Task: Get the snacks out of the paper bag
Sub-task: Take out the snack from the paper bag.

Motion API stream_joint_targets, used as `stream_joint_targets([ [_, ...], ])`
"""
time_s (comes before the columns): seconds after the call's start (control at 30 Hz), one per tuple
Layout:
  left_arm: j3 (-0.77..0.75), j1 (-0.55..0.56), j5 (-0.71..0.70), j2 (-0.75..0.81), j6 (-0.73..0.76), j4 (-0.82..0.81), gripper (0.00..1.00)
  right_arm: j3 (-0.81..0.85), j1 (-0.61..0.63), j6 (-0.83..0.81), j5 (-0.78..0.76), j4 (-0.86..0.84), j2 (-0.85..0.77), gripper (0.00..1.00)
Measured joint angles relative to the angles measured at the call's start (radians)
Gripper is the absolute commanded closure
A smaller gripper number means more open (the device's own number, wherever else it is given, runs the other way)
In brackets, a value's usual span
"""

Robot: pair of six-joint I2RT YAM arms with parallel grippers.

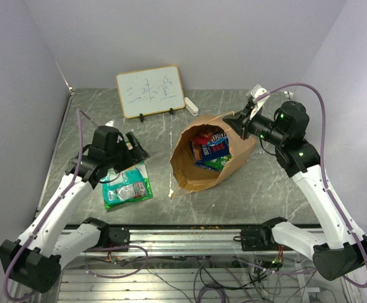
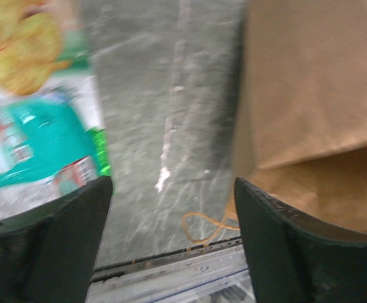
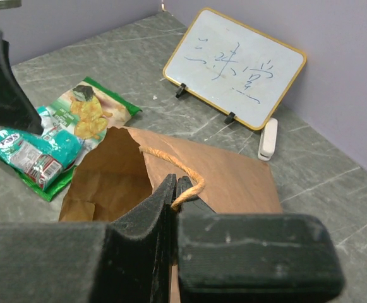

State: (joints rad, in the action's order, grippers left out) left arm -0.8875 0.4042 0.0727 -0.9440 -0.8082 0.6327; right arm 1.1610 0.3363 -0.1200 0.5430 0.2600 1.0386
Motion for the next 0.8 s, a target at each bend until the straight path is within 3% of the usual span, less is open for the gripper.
stream_joint_targets([
  [0.23,0.055,0.359,-0.007,0.013,0.143,-0.322,0.13,0.002,0.000,0.001,0.007,0.005,0.007,1.00],
  [0.43,0.022,0.622,-0.092,-0.206,0.345,-0.521,0.27,0.016,0.000,0.008,0.007,0.008,0.008,1.00],
  [0.53,0.004,0.668,-0.101,-0.336,0.441,-0.564,0.47,0.017,0.000,0.011,0.008,0.008,0.008,1.00],
  [0.63,-0.037,0.674,-0.139,-0.457,0.553,-0.564,0.45,0.019,0.000,0.011,0.015,0.010,0.007,1.00],
  [0.8,-0.083,0.665,-0.175,-0.533,0.711,-0.575,0.47,0.051,0.000,0.006,0.027,0.027,0.008,1.00],
])
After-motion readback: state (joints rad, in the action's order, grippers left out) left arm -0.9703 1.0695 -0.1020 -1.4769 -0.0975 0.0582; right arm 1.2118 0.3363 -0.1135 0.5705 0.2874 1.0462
